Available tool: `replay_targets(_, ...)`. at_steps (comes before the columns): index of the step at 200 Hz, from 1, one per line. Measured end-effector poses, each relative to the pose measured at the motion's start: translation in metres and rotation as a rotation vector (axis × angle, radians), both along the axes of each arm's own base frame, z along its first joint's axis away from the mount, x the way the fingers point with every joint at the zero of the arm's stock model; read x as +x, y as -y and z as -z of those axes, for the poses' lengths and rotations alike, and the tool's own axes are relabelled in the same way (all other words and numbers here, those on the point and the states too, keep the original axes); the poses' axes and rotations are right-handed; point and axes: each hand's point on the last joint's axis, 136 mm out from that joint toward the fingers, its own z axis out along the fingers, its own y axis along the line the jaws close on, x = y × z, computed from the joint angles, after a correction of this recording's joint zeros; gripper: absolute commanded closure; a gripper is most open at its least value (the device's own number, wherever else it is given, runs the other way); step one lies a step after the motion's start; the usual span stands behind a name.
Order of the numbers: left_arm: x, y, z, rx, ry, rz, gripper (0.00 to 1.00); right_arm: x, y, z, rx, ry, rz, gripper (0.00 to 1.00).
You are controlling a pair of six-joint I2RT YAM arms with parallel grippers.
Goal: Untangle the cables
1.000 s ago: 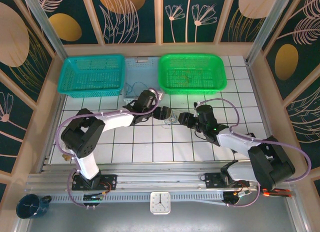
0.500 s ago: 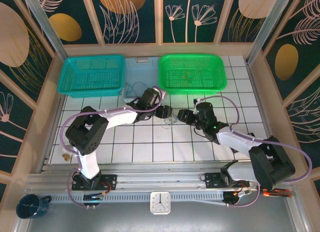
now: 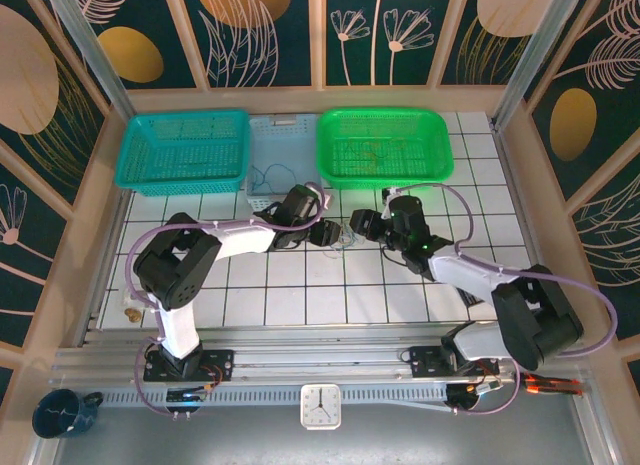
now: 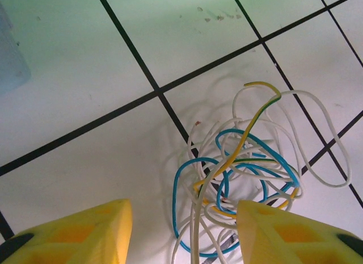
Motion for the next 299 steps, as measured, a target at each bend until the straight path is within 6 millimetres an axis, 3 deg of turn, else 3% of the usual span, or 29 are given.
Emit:
replay_targets(25,0.000,0.001,0.004,0.000,-0.004,0.005,0.63,0.004,-0.009,0.002,0.035,-0.014,-0.018,0.56)
replay_targets(84,-0.003,-0.002,0.005,0.003,-0.003,0.007,1.00,0.012,-0.035,0.003,0.143,-0.032,-0.069,0.59)
replay_targets(106,-0.007,-0.005,-0.004,-0.005,0.011,0.007,1.00,0.009,-0.047,0.008,0.170,-0.051,-0.095,0.60)
replay_targets(174,-0.019,-0.018,-0.068,-0.086,0.114,-0.001,1.00,0.008,-0.058,0.016,0.209,-0.070,-0.107,0.62)
replay_targets(232,-0.026,-0.018,-0.110,-0.188,0.180,0.006,1.00,-0.003,-0.055,0.055,0.182,-0.159,-0.094,0.63)
replay_targets(299,-0.031,-0.019,-0.122,-0.255,0.225,0.007,1.00,-0.006,-0.055,0.055,0.177,-0.158,-0.097,0.63)
